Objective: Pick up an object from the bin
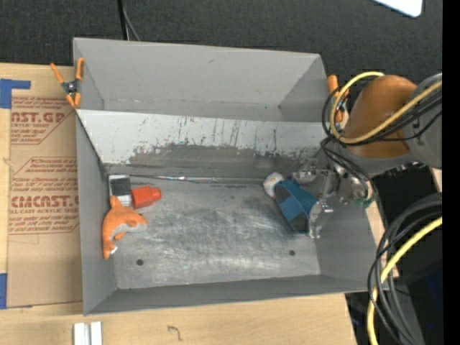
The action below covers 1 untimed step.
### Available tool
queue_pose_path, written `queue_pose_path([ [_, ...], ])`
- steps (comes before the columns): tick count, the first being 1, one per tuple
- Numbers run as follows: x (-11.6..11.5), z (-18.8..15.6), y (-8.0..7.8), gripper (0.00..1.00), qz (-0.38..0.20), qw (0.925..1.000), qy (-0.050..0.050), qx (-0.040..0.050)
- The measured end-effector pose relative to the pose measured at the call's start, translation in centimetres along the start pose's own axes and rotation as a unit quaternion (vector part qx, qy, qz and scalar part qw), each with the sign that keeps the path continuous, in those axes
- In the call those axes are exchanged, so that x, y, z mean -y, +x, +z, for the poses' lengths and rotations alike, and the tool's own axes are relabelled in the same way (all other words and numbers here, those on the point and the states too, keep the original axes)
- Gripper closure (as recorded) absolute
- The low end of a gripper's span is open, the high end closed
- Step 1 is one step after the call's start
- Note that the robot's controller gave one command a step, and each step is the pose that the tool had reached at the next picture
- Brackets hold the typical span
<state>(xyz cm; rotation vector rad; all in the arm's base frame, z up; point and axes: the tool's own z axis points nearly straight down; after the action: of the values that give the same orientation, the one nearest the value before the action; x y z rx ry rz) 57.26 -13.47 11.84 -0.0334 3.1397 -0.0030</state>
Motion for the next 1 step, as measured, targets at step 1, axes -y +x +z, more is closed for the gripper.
queue_pose_path([
  [1, -0.12, 2.67, 0.02, 1.0, -0.02, 0.9998, -0.001, -0.0062],
])
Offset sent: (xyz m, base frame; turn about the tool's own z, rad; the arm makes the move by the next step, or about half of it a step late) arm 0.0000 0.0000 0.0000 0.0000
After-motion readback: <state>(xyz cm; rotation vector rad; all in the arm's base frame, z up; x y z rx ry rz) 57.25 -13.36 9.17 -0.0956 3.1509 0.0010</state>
